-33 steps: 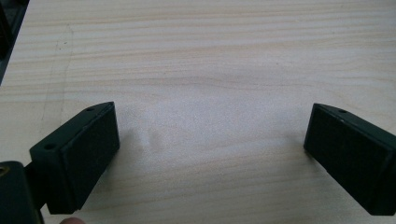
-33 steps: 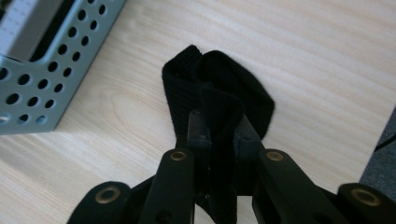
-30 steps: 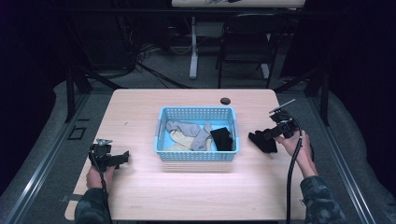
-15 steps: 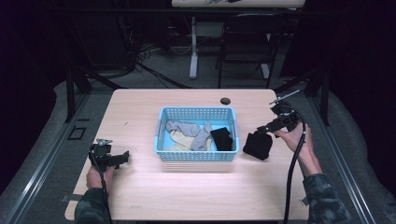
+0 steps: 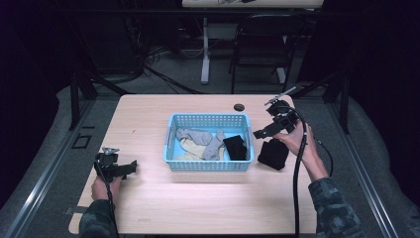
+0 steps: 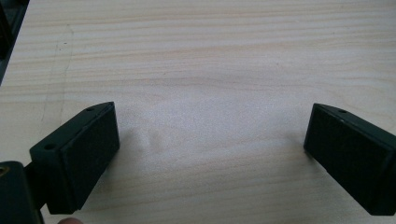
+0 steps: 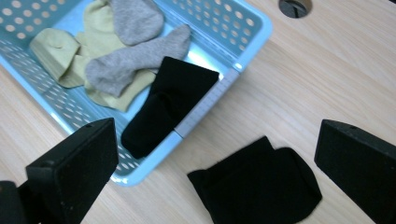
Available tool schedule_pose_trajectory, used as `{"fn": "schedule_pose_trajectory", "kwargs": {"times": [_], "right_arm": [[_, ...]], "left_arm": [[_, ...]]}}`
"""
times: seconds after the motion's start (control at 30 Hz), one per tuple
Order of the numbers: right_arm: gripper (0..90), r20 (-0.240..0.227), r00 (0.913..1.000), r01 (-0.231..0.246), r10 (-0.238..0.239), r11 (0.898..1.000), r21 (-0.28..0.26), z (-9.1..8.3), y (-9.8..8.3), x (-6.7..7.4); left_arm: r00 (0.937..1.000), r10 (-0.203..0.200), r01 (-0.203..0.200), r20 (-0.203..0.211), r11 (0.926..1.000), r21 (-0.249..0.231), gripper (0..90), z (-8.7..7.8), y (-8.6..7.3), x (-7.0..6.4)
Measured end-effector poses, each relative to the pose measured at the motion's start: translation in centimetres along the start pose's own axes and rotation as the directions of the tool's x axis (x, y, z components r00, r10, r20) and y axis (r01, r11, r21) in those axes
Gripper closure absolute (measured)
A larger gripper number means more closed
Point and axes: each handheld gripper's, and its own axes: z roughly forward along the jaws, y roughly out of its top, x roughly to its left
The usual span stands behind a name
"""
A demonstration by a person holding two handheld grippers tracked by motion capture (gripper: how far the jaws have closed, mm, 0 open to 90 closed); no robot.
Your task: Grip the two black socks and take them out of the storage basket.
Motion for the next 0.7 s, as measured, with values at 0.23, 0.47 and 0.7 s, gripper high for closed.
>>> {"fn": "schedule_pose_trajectory", "kwargs": {"times": [0.23, 0.47, 0.7], "right_arm": [[0.0, -0.024, 0.9989, 0.04, -0.04, 0.999, 0.003, 1.0, 1.5, 1.5], [9.9, -0.033, 0.996, 0.084, -0.083, 0.996, 0.025, 2.3, 2.6, 2.8], [20.9, -0.058, 0.9936, 0.1, -0.097, 0.994, 0.047, 4.5, 3.0, 4.1]], "left_arm": [[1.0, 0.0, 0.0, 0.0, 1.0, 0.0, 3.4, 0.0, 0.0, 0.0], [1.0, 0.0, 0.0, 0.0, 1.0, -0.001, 3.4, 0.0, 0.0, 0.0], [1.0, 0.0, 0.0, 0.001, 1.0, -0.001, 3.4, 0.0, 0.0, 0.0]]}}
